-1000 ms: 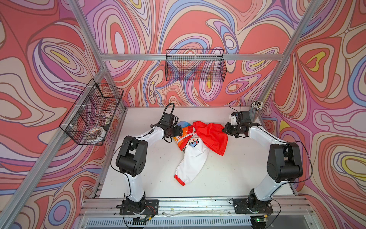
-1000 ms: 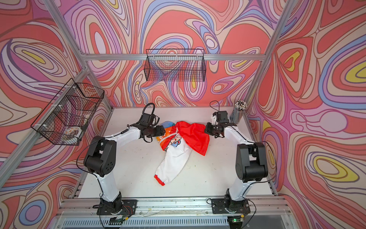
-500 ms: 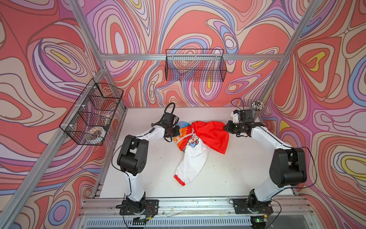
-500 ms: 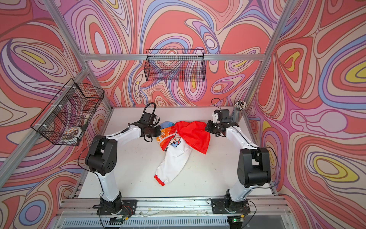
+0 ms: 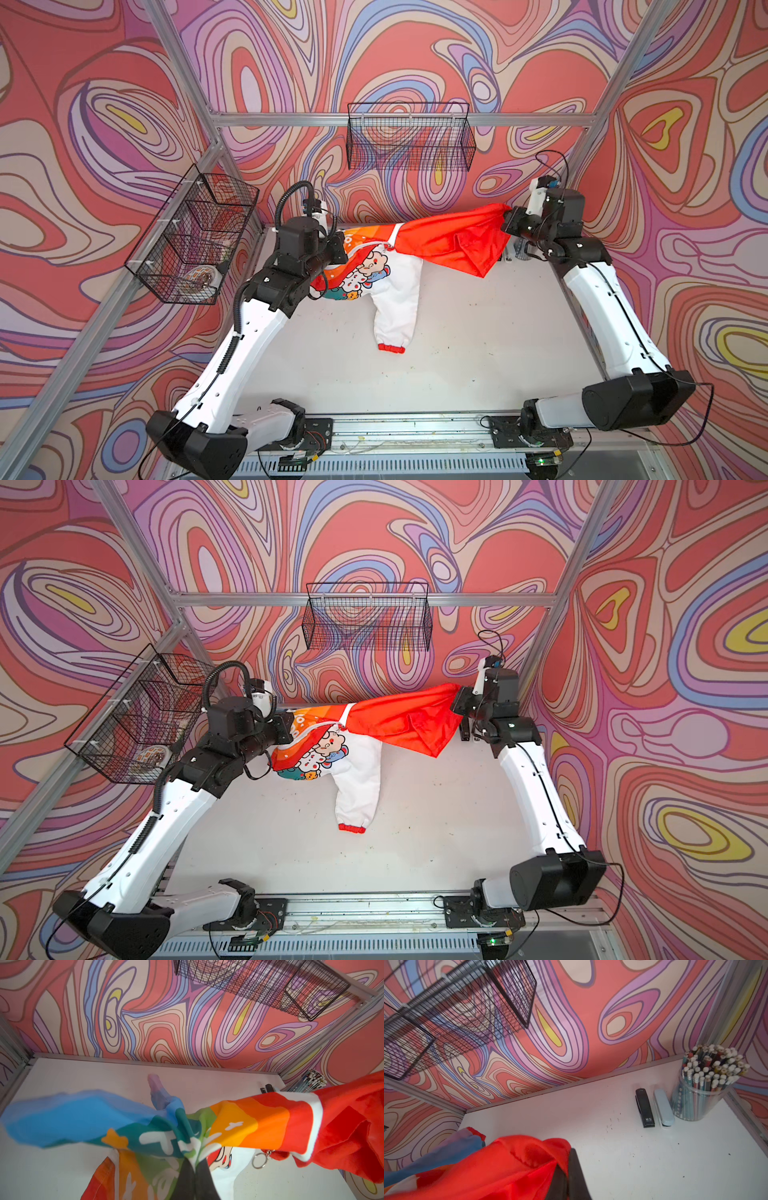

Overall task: Unzip the jacket
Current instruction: Flatten out the jacket at the center of the board.

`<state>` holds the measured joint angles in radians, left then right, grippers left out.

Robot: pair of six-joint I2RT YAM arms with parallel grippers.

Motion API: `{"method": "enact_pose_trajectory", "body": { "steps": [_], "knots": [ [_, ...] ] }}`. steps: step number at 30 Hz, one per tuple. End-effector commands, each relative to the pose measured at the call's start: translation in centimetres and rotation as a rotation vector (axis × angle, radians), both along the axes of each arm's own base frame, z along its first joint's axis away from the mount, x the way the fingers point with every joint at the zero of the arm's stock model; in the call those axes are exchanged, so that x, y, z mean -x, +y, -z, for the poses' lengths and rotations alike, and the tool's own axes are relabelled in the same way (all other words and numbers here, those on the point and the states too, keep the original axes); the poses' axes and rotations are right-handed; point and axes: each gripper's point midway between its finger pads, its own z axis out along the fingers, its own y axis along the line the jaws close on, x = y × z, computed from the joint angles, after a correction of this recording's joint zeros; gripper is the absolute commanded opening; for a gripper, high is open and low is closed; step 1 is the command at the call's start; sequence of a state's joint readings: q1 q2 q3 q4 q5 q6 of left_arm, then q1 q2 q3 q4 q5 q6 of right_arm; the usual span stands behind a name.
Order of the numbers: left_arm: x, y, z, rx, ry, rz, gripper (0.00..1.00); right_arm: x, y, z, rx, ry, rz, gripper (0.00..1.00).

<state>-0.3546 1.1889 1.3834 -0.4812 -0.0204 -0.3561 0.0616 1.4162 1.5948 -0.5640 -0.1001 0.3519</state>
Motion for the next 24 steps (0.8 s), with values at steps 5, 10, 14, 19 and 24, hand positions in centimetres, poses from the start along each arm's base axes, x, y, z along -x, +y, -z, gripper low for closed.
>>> {"method": "enact_pose_trajectory", "body": {
  "steps": [5, 10, 14, 19, 24],
  "knots": [
    [3.5, 2.4, -2.9, -0.099, -0.036, -0.018, 0.00, 1.5, -0.5, -3.6, 0.017, -0.055, 0.005, 0.00],
    [3.7, 2.9, -3.2, -0.132, -0.043, -0.029, 0.00, 1.6, 0.3, -3.6, 0.010, -0.031, -0.036, 0.00],
    [2.6, 2.7, -3.3, -0.144, -0.048, -0.038, 0.00, 0.6, 0.6, -3.2, -0.010, -0.014, -0.043, 0.00],
    [-0.2, 3.7, -6.0, -0.203, -0.091, -0.132, 0.00, -3.1, 2.4, -4.1, -0.081, -0.018, -0.119, 0.00],
    [-0.8, 3.3, -11.0, -0.184, -0.166, -0.123, 0.00, -5.4, 4.6, -8.0, -0.158, -0.078, -0.229, 0.00]
  ]
}}
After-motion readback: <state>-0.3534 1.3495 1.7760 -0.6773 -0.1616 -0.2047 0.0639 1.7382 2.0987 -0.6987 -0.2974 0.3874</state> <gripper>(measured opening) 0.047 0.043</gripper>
